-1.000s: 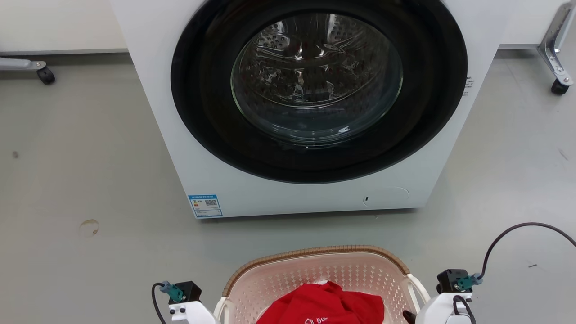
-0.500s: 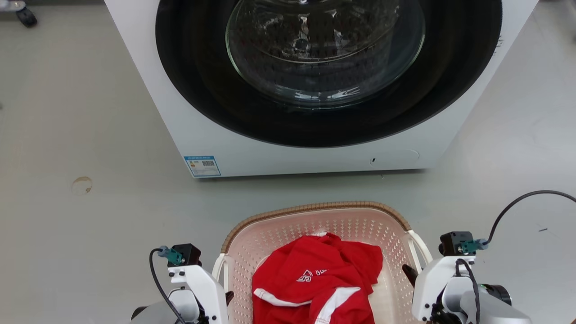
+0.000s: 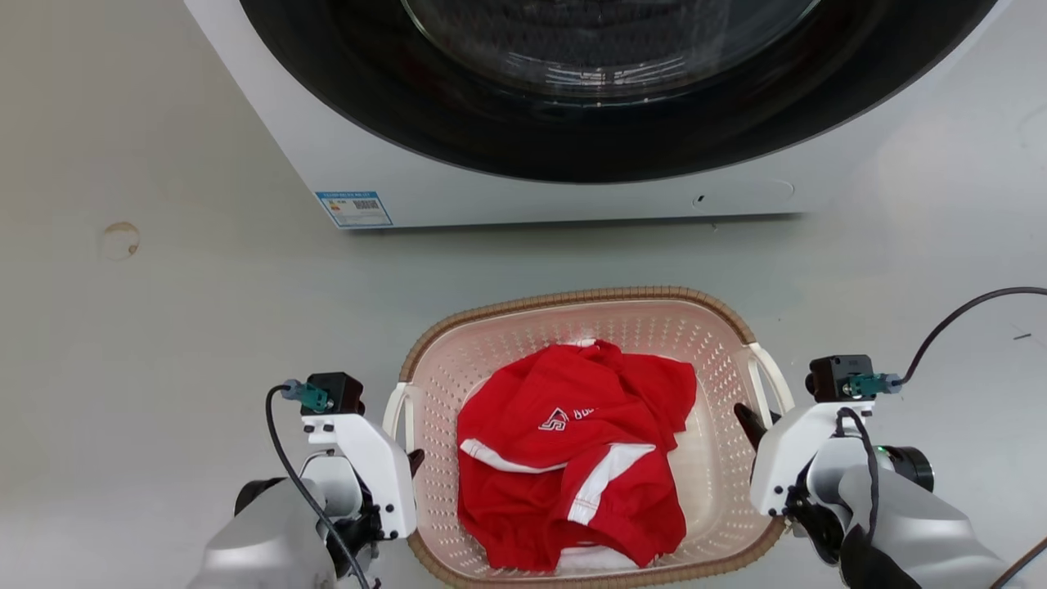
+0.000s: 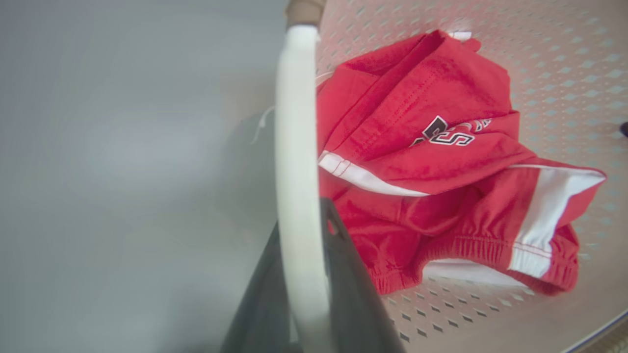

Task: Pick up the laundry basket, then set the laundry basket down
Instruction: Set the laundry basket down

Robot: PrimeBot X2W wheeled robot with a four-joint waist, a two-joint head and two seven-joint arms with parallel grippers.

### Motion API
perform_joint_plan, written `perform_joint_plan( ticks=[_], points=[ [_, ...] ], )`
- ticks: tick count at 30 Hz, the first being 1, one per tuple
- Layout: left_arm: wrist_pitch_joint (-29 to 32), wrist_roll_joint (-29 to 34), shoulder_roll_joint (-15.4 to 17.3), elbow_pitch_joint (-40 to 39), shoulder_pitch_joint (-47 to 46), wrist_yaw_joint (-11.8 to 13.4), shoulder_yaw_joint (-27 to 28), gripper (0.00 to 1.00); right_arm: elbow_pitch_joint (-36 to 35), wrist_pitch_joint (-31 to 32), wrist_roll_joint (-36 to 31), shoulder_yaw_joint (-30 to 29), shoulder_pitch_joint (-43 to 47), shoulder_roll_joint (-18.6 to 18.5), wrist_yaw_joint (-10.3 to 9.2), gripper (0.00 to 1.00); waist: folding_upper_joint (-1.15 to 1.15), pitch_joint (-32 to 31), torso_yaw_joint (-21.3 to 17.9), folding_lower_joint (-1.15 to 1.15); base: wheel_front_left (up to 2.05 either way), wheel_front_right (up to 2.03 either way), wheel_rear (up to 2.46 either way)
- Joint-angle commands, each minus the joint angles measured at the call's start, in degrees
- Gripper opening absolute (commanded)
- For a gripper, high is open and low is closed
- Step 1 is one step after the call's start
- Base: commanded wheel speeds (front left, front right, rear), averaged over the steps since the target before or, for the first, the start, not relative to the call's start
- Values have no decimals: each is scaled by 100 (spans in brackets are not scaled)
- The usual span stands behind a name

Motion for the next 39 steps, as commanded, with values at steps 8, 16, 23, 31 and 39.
perform_joint_plan(
  ticks=[8,16,23,31,39],
  points=[
    [-204,158,869,402,-588,145,97,0,379,-312,-152,-209,-338,-732,-76,0,0,769,-1,0,0,0,0],
    [-406,270,869,396,-960,142,41,0,380,-501,-285,-338,-676,-732,-76,0,0,1320,1,0,0,0,0],
    [-653,367,899,254,-1307,142,-31,0,380,-644,-569,-591,-960,-732,-76,0,0,1882,43,0,0,0,0],
    [-956,533,913,141,-1768,141,-169,0,380,-681,-1193,-1219,-1368,-766,-76,0,0,2540,123,0,0,0,0],
    [-1336,752,784,160,-2167,141,-362,0,380,-683,-2366,-2325,-1640,-772,-76,0,0,3003,254,0,0,0,0]
  ],
)
